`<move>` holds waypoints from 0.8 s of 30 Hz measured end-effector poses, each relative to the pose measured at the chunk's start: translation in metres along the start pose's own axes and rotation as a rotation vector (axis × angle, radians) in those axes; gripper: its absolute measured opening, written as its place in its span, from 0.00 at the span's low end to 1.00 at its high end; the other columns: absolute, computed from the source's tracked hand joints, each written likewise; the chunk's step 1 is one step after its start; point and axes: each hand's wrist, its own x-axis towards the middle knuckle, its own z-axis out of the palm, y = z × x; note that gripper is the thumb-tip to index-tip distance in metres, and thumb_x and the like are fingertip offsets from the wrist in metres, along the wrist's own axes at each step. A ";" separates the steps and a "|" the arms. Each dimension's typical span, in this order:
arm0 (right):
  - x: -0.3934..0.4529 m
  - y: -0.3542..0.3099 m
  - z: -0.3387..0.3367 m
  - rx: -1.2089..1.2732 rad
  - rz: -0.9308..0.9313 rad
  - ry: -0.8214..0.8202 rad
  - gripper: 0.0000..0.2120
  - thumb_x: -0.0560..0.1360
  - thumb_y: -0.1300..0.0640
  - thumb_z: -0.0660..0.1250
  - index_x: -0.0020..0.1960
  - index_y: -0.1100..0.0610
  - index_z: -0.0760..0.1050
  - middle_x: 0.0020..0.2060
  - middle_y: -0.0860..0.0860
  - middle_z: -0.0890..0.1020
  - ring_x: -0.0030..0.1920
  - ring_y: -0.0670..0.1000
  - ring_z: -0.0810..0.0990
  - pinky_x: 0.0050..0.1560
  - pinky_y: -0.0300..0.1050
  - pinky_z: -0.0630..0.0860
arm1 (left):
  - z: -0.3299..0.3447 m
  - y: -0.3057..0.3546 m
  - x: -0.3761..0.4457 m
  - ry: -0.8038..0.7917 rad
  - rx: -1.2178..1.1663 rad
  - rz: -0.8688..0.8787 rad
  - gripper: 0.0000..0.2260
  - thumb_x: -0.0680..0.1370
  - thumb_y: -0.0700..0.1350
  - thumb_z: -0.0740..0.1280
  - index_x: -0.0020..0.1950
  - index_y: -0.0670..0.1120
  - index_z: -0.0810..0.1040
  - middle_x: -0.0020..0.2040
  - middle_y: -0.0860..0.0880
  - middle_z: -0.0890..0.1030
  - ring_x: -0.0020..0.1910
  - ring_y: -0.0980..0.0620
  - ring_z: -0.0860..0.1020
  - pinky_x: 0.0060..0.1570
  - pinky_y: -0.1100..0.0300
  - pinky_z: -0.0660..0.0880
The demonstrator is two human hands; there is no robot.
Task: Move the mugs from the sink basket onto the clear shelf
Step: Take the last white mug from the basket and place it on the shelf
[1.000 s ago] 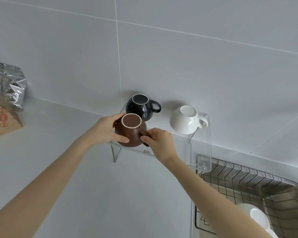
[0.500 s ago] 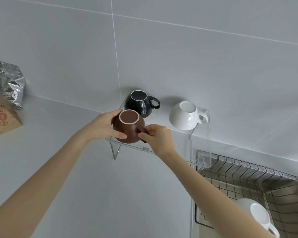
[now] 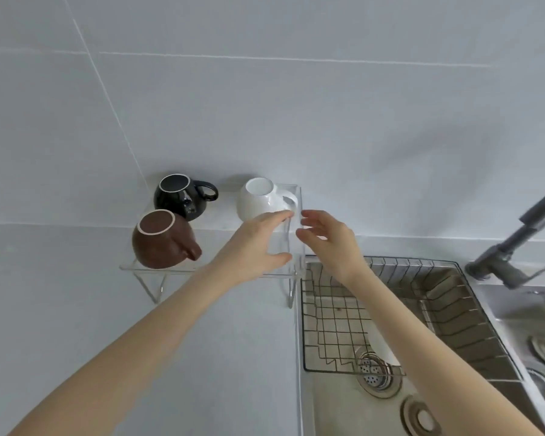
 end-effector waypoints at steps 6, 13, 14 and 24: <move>-0.042 0.070 -0.108 -0.109 0.146 0.234 0.17 0.76 0.60 0.61 0.64 0.55 0.69 0.55 0.47 0.75 0.51 0.47 0.75 0.51 0.39 0.68 | 0.109 0.060 0.016 -0.304 -0.123 0.041 0.30 0.69 0.46 0.72 0.69 0.47 0.65 0.69 0.48 0.71 0.68 0.52 0.69 0.64 0.65 0.61; -0.084 0.172 -0.174 -0.270 0.458 0.152 0.15 0.74 0.60 0.63 0.61 0.58 0.74 0.57 0.56 0.81 0.58 0.54 0.77 0.59 0.45 0.70 | 0.209 0.071 0.043 -0.545 -0.088 -0.050 0.33 0.68 0.43 0.73 0.70 0.47 0.63 0.71 0.46 0.67 0.69 0.49 0.66 0.67 0.56 0.62; -0.088 0.185 -0.176 -0.280 0.507 0.112 0.15 0.74 0.60 0.63 0.61 0.58 0.74 0.58 0.56 0.80 0.58 0.54 0.77 0.59 0.44 0.69 | 0.221 0.069 0.045 -0.566 -0.081 -0.073 0.33 0.68 0.42 0.73 0.70 0.47 0.63 0.71 0.46 0.67 0.69 0.48 0.66 0.67 0.56 0.62; -0.094 0.258 -0.156 -0.410 0.691 -0.200 0.11 0.68 0.61 0.66 0.47 0.67 0.75 0.43 0.64 0.79 0.40 0.53 0.71 0.41 0.52 0.74 | 0.296 0.044 0.051 -0.685 -0.094 -0.234 0.44 0.61 0.41 0.77 0.72 0.47 0.57 0.74 0.47 0.59 0.73 0.48 0.58 0.72 0.51 0.57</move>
